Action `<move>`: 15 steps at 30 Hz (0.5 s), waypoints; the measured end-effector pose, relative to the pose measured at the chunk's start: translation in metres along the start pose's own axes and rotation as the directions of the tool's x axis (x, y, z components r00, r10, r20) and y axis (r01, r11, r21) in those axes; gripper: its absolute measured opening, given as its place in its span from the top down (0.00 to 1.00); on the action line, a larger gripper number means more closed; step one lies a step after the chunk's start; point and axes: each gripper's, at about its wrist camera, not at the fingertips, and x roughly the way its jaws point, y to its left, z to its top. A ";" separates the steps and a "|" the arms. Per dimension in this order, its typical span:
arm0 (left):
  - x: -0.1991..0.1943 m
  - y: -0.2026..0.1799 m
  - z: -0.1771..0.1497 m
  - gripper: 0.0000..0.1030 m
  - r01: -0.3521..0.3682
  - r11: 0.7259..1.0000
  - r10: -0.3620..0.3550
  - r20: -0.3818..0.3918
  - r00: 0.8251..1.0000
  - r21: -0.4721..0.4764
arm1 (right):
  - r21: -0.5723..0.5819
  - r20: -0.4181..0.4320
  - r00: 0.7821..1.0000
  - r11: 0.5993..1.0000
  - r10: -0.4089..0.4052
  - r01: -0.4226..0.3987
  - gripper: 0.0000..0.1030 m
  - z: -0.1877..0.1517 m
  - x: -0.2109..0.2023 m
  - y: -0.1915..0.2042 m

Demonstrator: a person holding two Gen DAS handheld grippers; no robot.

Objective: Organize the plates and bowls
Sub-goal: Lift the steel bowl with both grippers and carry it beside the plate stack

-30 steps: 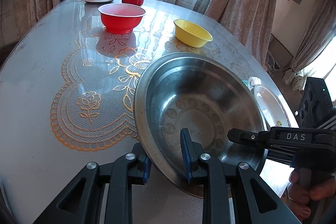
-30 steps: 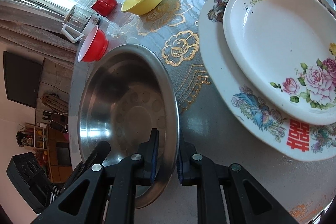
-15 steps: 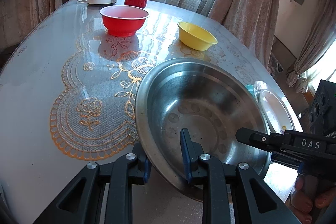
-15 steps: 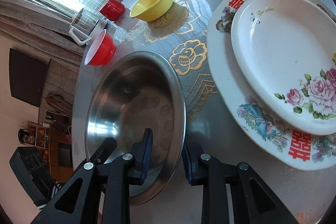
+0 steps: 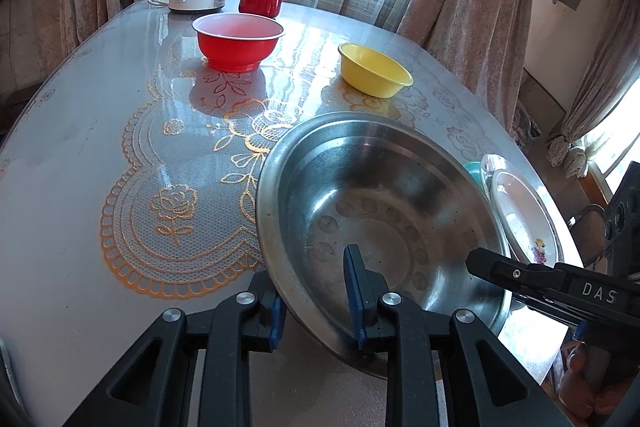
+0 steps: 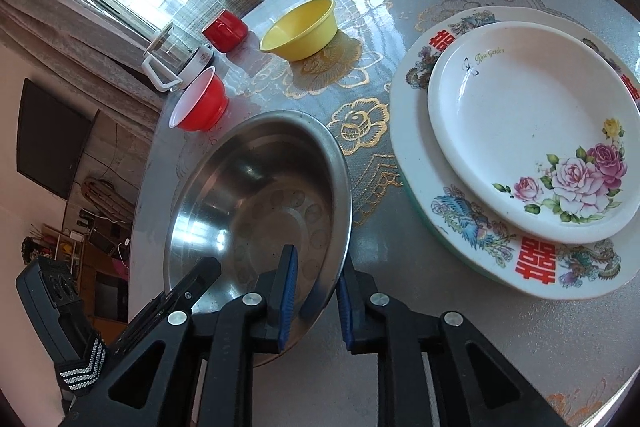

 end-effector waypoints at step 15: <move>0.003 -0.006 0.001 0.74 -0.017 1.000 0.017 0.009 1.000 0.024 | -0.002 0.052 0.999 1.000 -0.011 0.011 0.86 0.001 -0.002 -0.003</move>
